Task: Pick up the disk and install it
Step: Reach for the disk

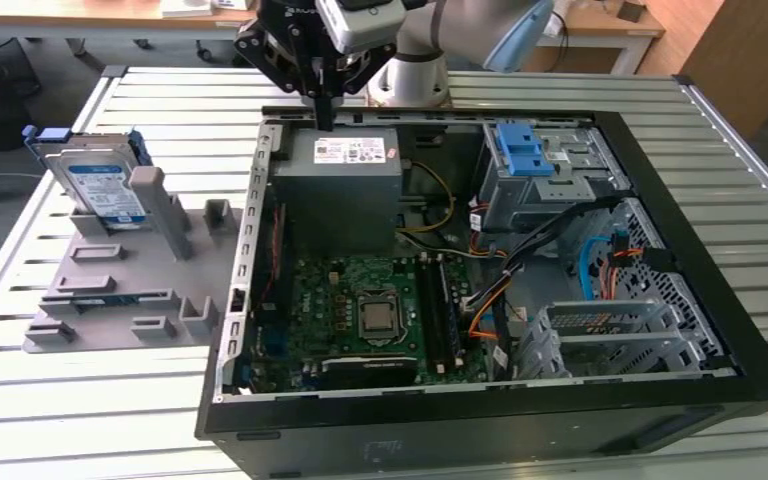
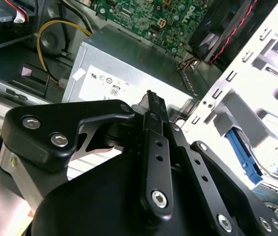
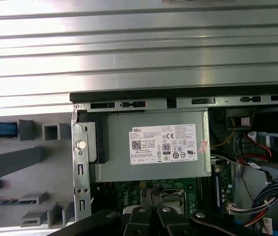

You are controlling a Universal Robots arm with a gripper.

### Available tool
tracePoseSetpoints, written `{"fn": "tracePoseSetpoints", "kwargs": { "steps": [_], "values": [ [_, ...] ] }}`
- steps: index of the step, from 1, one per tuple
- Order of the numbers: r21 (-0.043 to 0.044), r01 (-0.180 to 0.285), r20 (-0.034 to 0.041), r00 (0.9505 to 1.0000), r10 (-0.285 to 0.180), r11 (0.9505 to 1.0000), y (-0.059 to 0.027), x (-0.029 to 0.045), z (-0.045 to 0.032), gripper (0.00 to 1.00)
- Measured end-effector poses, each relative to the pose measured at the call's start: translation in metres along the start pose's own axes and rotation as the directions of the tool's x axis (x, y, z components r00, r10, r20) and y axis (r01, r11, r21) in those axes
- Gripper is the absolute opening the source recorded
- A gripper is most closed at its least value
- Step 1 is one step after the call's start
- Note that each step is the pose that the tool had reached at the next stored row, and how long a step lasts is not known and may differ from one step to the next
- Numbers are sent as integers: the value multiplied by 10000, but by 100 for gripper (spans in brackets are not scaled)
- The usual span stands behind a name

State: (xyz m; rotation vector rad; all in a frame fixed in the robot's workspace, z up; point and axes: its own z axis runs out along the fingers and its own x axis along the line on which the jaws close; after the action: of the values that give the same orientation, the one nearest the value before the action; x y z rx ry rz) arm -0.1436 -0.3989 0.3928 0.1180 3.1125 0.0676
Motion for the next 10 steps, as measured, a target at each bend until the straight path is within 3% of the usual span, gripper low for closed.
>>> {"fn": "tracePoseSetpoints", "kwargs": {
  "steps": [10],
  "values": [
    [1,-1,0,10000,1,10000,-4,61,0,11]
  ]
}}
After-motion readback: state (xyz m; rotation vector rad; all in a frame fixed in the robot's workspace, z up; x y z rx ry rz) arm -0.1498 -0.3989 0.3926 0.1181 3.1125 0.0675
